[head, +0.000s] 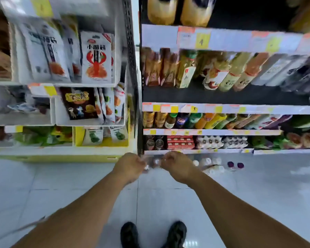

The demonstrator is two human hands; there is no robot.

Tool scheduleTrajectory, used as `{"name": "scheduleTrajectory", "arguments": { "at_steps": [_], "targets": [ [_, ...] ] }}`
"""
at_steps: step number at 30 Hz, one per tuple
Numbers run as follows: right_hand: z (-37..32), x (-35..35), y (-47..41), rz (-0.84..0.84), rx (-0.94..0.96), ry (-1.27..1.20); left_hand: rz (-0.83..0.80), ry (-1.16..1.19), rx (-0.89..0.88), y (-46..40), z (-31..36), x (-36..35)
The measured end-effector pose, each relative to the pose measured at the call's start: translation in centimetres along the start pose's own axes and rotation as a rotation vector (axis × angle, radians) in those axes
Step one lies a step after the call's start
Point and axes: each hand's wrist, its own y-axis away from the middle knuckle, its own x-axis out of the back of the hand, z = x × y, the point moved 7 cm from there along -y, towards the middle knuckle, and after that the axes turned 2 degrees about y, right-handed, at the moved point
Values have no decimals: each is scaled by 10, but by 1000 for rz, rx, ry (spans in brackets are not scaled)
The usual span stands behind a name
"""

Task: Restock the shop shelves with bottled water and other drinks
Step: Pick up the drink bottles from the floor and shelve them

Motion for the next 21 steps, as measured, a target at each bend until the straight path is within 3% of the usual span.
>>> {"name": "scheduleTrajectory", "arguments": {
  "at_steps": [12,21],
  "targets": [
    [169,-141,-236,-15,71,-123,-7,-312,-75,-270,-163,-169],
    [230,-180,-340,52,66,-191,50,-306,-79,-401,-247,-242]
  ]
}}
